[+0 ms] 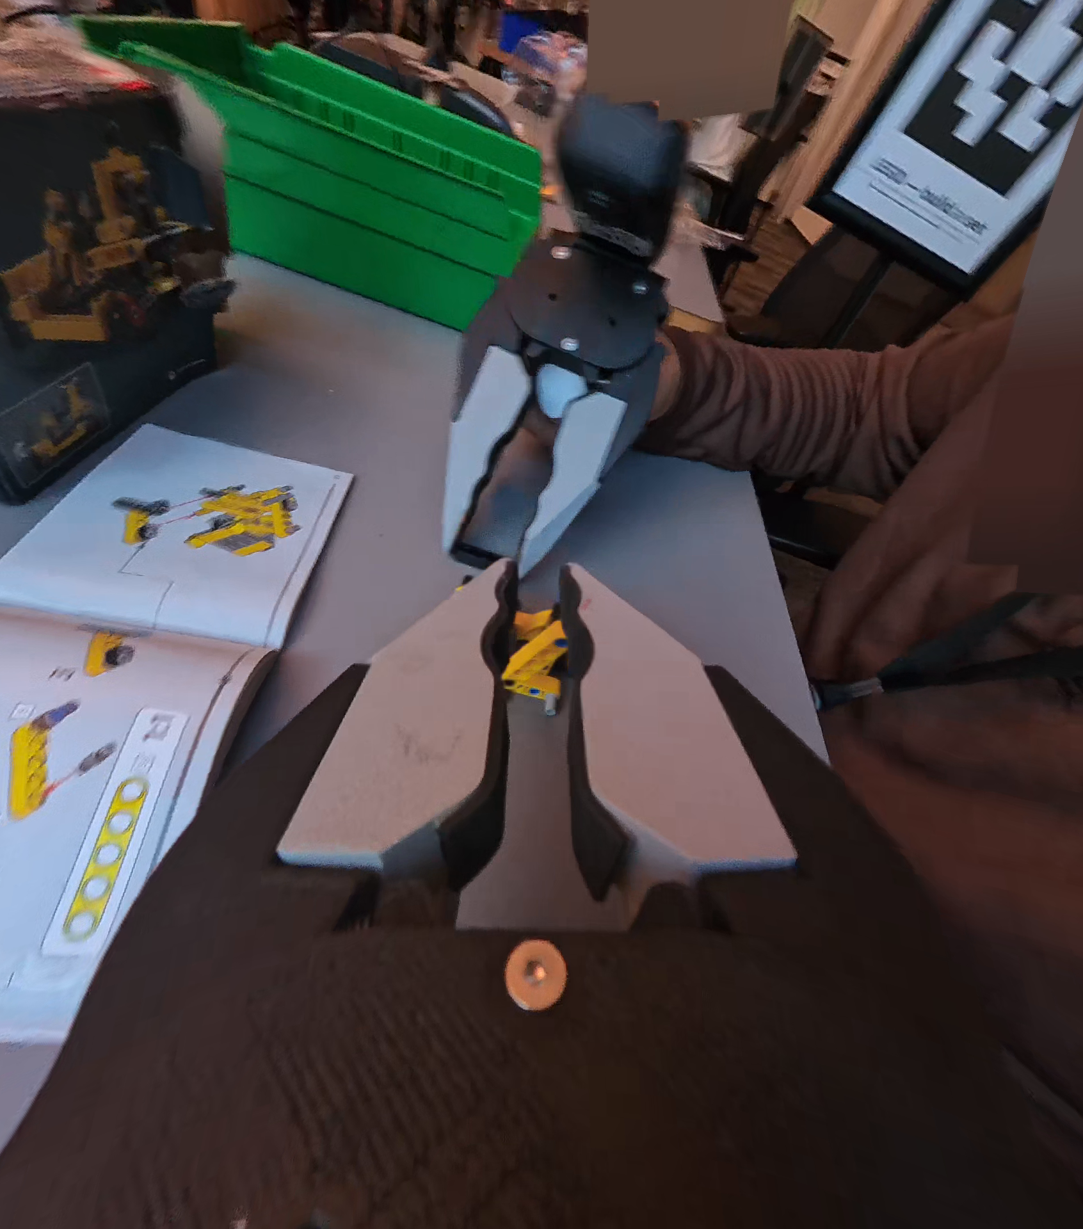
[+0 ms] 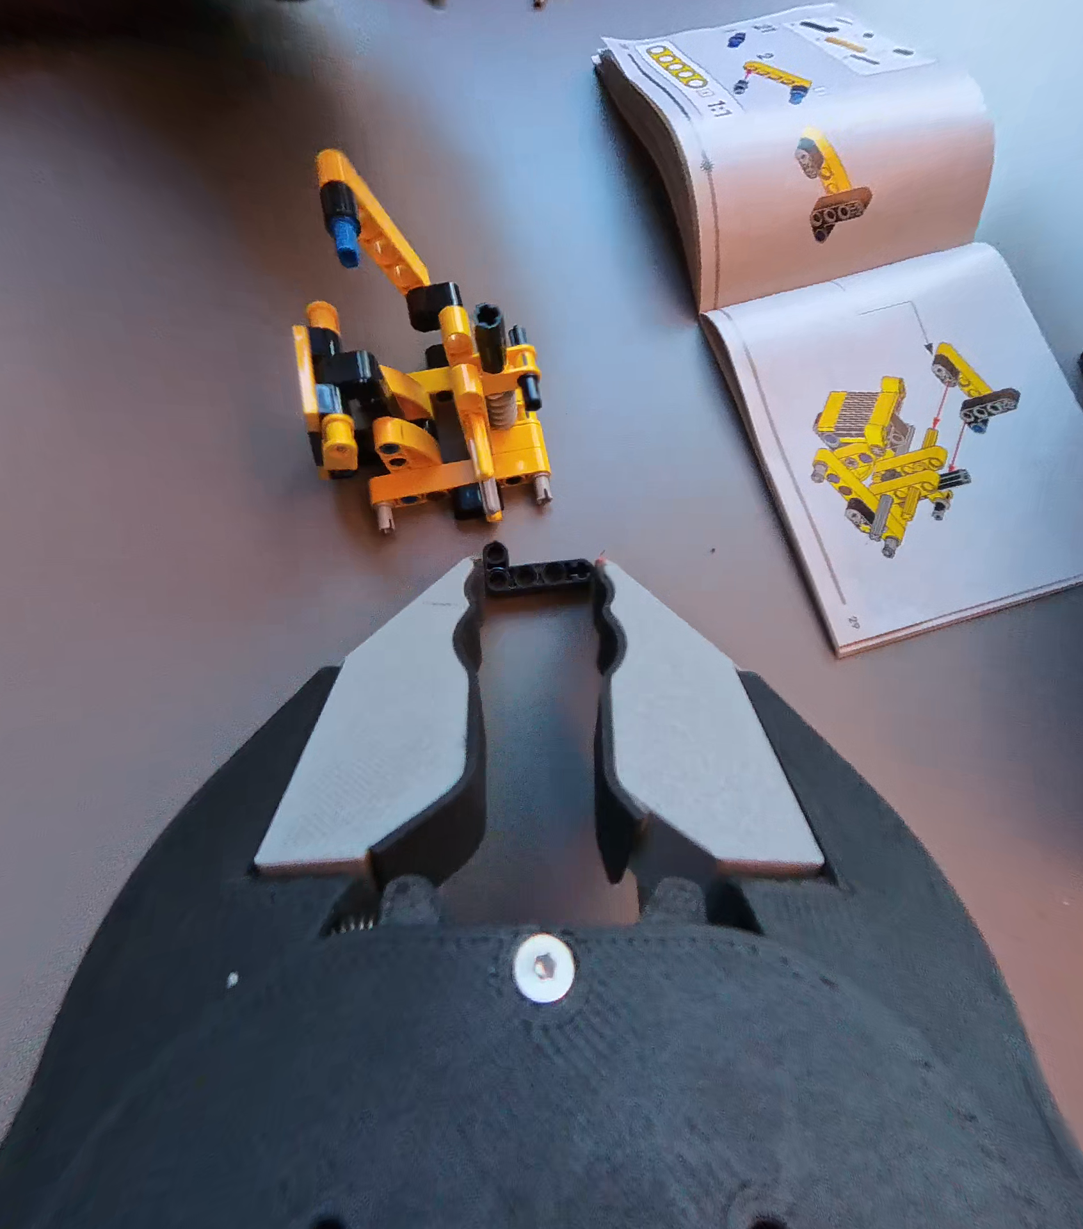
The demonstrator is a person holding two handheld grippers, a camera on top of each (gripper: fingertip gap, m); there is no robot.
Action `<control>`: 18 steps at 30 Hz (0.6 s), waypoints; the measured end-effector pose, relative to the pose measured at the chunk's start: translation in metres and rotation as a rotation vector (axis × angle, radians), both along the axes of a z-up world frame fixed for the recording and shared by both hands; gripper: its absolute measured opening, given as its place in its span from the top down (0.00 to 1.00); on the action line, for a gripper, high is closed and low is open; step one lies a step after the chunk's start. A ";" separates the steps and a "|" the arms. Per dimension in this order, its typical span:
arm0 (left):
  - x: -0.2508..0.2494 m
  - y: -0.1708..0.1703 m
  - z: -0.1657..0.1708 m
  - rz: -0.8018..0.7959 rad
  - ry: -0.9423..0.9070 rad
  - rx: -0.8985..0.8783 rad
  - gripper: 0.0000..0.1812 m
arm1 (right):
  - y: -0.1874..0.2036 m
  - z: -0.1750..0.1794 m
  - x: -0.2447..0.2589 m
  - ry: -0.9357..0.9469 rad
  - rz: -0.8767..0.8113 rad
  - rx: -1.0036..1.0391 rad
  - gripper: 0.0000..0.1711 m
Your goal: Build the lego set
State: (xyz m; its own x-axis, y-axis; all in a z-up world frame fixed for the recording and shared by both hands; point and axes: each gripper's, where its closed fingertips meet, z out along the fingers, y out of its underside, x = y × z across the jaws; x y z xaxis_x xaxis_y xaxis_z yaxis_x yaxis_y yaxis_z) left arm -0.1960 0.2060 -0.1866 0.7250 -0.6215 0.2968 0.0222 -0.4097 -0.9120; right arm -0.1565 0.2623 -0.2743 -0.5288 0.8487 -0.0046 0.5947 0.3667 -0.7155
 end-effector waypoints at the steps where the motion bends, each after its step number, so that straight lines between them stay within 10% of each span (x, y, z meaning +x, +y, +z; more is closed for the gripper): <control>1: -0.008 0.005 -0.003 0.067 -0.014 -0.048 0.97 | 0.000 0.000 0.002 0.004 0.000 0.007 0.83; 8: -0.006 0.007 -0.005 0.251 -0.086 -0.236 0.97 | 0.006 0.046 0.004 0.266 -0.112 0.186 0.83; 18: 0.057 -0.005 0.018 0.087 -0.353 -0.273 0.91 | -0.045 0.108 0.018 0.613 -0.214 0.507 0.83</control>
